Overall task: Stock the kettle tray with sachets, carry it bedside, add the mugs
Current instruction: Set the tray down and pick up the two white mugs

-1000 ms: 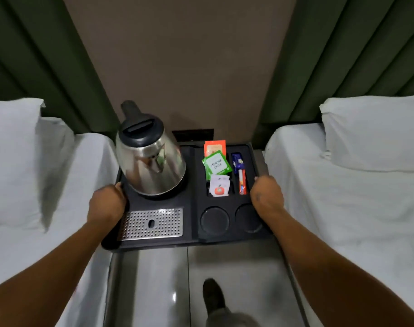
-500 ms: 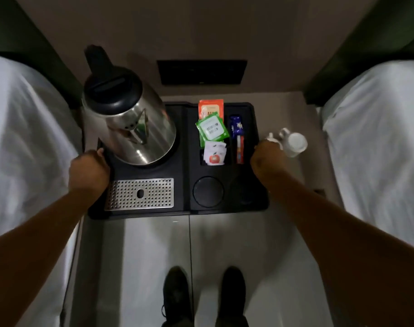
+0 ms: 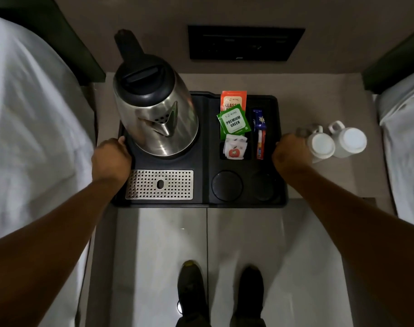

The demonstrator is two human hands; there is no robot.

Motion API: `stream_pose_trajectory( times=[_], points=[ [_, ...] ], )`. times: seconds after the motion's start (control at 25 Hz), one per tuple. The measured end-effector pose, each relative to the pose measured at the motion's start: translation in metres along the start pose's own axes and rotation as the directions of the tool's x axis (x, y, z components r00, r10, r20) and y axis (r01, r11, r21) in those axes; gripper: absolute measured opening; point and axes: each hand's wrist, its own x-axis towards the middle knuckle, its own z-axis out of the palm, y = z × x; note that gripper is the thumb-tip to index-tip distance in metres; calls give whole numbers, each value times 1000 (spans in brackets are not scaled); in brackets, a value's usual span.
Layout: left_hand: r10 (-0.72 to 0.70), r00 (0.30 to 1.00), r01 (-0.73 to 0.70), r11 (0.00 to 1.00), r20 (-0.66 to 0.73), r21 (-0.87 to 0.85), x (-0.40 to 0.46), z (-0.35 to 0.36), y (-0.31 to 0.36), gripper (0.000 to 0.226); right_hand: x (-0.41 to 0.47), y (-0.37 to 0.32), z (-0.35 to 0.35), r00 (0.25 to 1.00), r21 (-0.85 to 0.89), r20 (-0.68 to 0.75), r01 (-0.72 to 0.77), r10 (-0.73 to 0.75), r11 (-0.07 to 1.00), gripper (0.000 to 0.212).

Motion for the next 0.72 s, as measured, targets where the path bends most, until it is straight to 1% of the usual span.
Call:
stream_pose_trajectory(
  times=[0.2, 0.28, 0.36, 0.44, 0.48, 0.52, 0.56, 0.6, 0.64, 0.68, 0.72],
  points=[
    [-1, 1000, 2, 1000, -7, 10, 4, 10, -1, 48, 8, 2, -4, 999, 49, 22, 25, -26, 998, 13],
    [9, 1000, -9, 1000, 0, -27, 3, 4, 6, 45, 5, 1, -12, 999, 88, 36, 22, -26, 996, 16],
    [-59, 998, 57, 994, -25, -89, -5, -6, 6, 42, -4, 6, -27, 999, 142, 30, 26, -30, 990, 20],
    [-134, 982, 116, 983, -133, -140, -43, -14, 20, 48, -11, 36, -50, 996, 147, -91, 31, -18, 989, 19],
    [-111, 985, 86, 981, -136, -174, -82, -16, 39, 53, -13, 55, -62, 987, 151, -158, 14, 10, 988, 19],
    [-15, 998, 2, 978, -61, -210, -124, -14, 69, 56, -14, 74, -74, 978, 158, -204, -17, 49, 987, 26],
    [135, 989, -113, 956, 63, -271, -163, -8, 104, 57, -11, 93, -83, 974, 139, -216, -44, 74, 989, 39],
    [300, 939, -234, 916, 167, -326, -193, 1, 142, 58, -4, 107, -89, 979, 81, -194, -56, 71, 995, 52],
    [451, 869, -363, 860, 203, -358, -209, 14, 187, 63, 7, 120, -92, 989, 2, -136, -62, 62, 998, 66],
    [561, 804, -479, 809, 199, -341, -207, 29, 234, 71, 22, 129, -92, 996, -78, -70, -56, 51, 995, 79],
    [617, 761, -557, 780, 199, -286, -197, 45, 279, 81, 37, 139, -91, 999, -146, -9, -41, 40, 988, 88]
  ],
)
